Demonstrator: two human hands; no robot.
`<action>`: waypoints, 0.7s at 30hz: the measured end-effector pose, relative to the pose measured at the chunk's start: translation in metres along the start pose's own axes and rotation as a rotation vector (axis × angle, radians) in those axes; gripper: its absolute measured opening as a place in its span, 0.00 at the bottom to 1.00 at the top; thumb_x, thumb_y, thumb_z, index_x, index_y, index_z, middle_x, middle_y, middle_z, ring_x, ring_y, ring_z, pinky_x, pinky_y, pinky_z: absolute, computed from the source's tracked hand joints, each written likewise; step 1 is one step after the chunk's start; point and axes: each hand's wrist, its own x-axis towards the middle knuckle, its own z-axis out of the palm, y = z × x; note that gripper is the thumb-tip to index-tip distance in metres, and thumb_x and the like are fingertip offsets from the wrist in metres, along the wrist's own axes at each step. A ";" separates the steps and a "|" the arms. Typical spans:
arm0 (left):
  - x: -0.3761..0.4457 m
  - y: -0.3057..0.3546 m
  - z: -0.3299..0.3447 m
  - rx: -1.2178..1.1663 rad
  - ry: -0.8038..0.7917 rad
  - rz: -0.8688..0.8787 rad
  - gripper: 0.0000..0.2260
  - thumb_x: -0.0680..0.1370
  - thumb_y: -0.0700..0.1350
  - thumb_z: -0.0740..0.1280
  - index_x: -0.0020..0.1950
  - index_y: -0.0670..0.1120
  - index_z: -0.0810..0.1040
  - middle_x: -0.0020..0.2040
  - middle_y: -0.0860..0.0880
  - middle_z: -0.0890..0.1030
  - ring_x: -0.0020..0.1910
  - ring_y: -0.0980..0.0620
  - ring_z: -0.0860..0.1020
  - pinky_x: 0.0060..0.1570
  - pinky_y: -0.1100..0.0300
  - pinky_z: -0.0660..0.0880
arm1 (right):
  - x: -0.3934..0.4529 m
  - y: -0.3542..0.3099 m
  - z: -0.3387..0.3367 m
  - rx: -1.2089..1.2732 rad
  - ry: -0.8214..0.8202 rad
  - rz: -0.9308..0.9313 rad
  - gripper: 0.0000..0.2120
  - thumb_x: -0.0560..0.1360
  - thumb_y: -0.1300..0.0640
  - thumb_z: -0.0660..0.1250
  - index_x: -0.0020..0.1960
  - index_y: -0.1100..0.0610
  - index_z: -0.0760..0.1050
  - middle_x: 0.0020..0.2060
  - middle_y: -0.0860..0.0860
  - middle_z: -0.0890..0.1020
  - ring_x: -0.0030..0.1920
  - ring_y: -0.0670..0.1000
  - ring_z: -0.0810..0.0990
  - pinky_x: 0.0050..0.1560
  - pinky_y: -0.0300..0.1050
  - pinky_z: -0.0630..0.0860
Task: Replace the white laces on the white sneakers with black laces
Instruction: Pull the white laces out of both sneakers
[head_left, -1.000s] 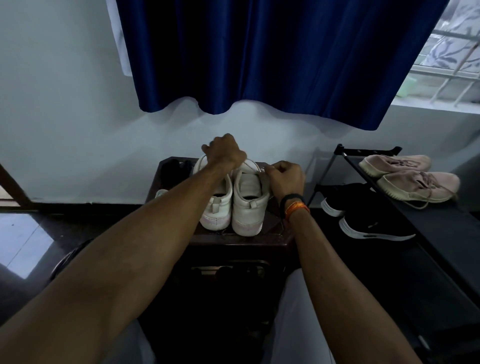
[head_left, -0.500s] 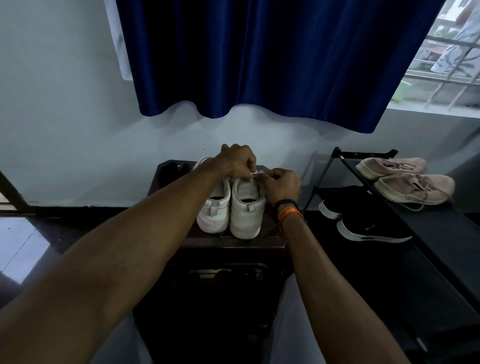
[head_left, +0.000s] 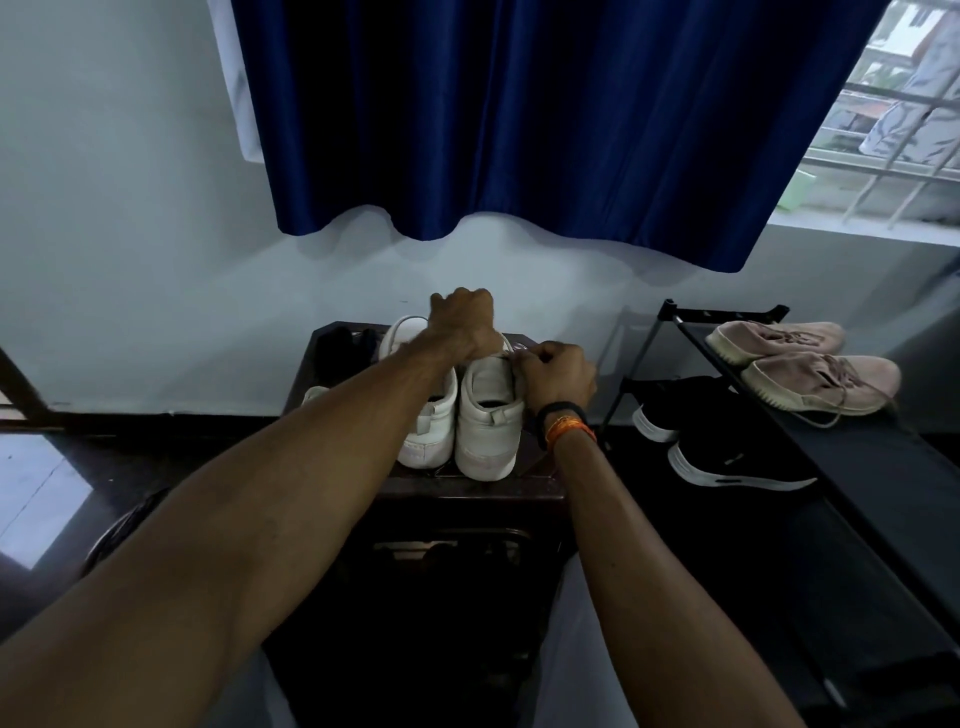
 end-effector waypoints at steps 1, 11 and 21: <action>0.000 -0.007 -0.002 -0.015 0.045 -0.070 0.07 0.73 0.44 0.69 0.48 0.46 0.73 0.57 0.42 0.81 0.60 0.42 0.76 0.64 0.49 0.66 | 0.000 0.000 0.000 -0.004 0.004 0.003 0.10 0.73 0.51 0.71 0.50 0.53 0.87 0.43 0.57 0.86 0.47 0.59 0.83 0.48 0.45 0.78; -0.002 -0.078 -0.035 -0.128 0.279 -0.432 0.17 0.73 0.45 0.71 0.59 0.41 0.78 0.59 0.40 0.80 0.60 0.39 0.76 0.65 0.47 0.67 | -0.001 0.001 0.002 -0.020 0.001 0.002 0.10 0.74 0.53 0.68 0.48 0.56 0.86 0.41 0.58 0.85 0.45 0.61 0.82 0.46 0.44 0.75; 0.001 -0.015 0.000 -0.179 -0.045 0.228 0.05 0.71 0.47 0.76 0.46 0.49 0.86 0.46 0.56 0.84 0.53 0.53 0.79 0.65 0.52 0.62 | -0.002 0.001 0.004 -0.041 0.000 -0.011 0.10 0.75 0.53 0.67 0.49 0.55 0.85 0.42 0.57 0.85 0.46 0.61 0.82 0.44 0.42 0.72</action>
